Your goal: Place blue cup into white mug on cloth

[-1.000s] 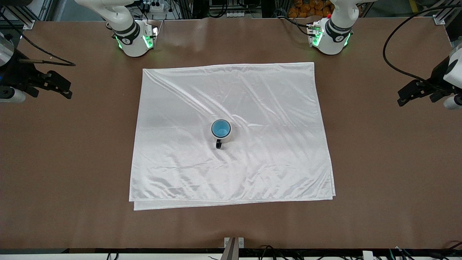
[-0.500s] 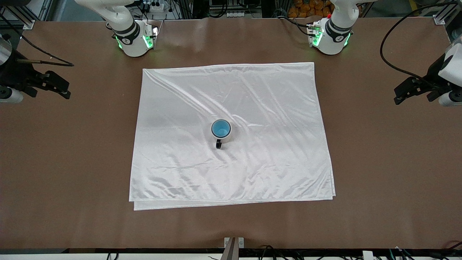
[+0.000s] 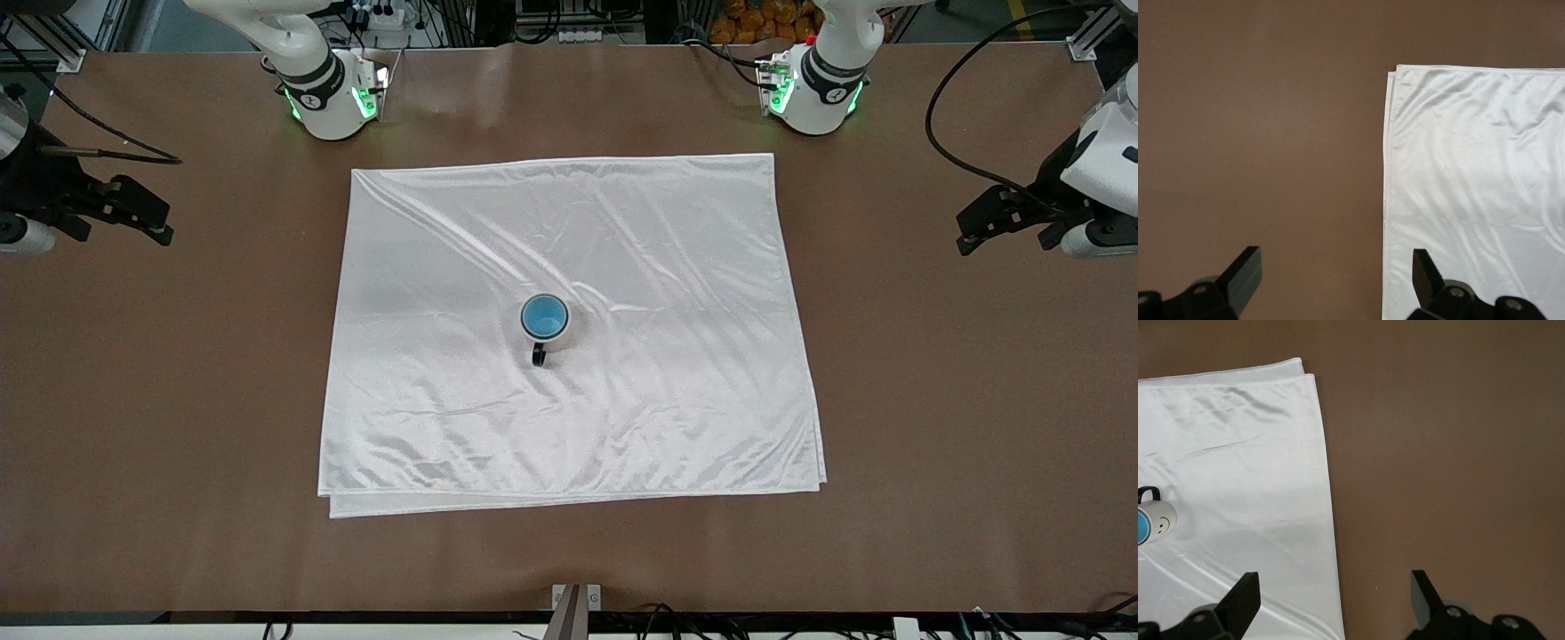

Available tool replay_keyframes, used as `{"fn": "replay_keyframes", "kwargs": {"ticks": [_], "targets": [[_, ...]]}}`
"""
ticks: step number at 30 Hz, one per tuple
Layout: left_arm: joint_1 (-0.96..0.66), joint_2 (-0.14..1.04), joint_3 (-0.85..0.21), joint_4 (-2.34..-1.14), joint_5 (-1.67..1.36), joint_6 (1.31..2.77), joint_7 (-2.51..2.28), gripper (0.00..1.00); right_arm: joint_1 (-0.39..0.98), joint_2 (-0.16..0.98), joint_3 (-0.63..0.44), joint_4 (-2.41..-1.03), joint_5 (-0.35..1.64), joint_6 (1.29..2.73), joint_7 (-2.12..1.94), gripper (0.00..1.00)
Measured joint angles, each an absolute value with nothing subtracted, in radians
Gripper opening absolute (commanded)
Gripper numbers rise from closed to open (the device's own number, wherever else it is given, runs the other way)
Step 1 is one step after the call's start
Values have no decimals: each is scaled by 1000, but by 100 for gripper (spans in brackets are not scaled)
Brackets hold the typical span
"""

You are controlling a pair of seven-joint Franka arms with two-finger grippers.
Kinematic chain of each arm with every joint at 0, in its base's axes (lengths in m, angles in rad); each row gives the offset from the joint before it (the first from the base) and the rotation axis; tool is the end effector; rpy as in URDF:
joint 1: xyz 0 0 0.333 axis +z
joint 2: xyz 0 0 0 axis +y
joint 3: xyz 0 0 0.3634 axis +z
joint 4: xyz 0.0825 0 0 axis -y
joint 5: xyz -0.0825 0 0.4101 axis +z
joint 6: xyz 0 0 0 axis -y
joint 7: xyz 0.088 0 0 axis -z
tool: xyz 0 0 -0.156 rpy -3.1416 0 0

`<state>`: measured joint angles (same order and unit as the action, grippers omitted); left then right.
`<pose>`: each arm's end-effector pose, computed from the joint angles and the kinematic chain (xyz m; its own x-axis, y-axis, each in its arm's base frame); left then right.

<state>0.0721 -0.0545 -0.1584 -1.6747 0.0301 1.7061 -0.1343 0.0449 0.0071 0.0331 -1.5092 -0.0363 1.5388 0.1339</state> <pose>0.5755 -0.0478 0.6143 0.9950 0.0437 0.0894 0.0462 -0.9986 -0.0269 0.5802 0.0395 0.6466 0.9980 -0.0570 0.0271 -0.0579 -0.9978 0.0327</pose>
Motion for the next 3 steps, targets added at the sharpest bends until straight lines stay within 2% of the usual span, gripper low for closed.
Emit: {"fn": "replay_keyframes", "kwargs": {"ticks": [3], "targets": [[72, -55, -158, -1675, 29, 1706, -134, 100, 45, 7, 33, -1509, -36, 1539, 134, 100]]}}
